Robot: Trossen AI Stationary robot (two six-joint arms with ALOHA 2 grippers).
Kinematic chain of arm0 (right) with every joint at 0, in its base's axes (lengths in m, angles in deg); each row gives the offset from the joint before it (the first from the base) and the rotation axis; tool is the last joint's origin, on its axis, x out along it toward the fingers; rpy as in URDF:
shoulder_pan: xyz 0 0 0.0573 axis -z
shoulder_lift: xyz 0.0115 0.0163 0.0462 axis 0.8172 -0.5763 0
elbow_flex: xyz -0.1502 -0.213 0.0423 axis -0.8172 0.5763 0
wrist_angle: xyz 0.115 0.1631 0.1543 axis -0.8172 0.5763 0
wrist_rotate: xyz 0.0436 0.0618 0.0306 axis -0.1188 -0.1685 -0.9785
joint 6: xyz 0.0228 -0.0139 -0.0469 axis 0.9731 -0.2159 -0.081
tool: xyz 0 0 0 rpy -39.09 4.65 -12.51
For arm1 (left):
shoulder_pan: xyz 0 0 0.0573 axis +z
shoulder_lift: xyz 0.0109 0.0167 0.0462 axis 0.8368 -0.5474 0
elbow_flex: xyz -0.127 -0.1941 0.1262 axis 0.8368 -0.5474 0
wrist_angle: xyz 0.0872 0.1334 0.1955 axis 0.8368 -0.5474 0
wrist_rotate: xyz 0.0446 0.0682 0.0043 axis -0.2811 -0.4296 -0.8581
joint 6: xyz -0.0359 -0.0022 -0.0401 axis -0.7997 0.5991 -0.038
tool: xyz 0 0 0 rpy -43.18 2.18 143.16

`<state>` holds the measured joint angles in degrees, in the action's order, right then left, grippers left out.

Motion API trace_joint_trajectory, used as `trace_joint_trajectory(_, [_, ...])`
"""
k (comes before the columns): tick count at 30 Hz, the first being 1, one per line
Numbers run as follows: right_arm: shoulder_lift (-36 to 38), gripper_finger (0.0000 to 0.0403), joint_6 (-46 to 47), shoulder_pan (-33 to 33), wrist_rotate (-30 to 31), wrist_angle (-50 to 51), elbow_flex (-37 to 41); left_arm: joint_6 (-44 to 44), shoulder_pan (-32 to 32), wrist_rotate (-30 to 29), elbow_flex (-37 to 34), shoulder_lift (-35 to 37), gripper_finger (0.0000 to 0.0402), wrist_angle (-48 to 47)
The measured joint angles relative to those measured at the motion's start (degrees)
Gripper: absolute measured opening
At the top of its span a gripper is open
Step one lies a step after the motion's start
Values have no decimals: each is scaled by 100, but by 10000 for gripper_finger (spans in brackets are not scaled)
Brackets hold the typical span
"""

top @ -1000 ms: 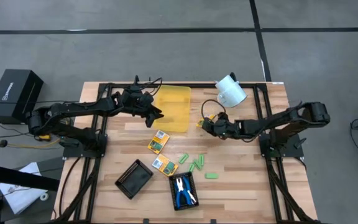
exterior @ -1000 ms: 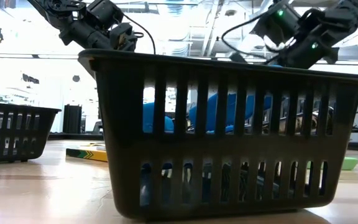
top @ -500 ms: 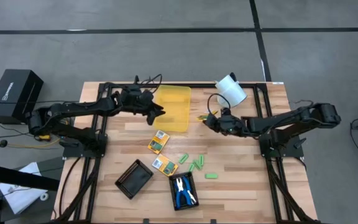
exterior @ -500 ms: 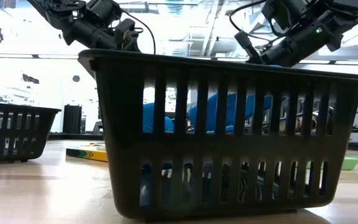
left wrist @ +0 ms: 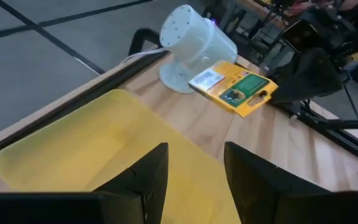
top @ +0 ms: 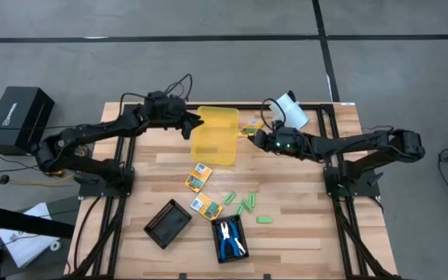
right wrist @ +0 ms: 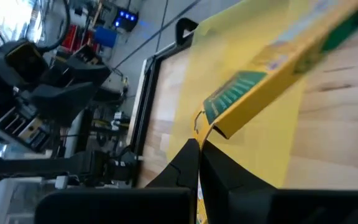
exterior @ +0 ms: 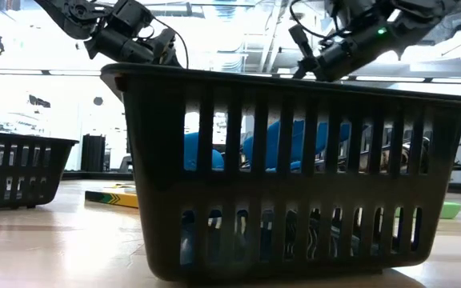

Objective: Pick & Place School Supplies
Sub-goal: Put the box of crayon into the yellow bin

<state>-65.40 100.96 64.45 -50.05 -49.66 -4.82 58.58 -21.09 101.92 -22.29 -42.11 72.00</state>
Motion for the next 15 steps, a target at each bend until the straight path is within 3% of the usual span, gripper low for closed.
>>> trace_joint_trajectory(5, [-529, 0, -312, 203, -495, -10, -482, 0, 279, 196, 2, 0, 150, 8])
trace_joint_trajectory(15, [-2282, 0, -845, 320, -1745, -263, -1986, 14, 337, 231, 2, 0, 150, 42])
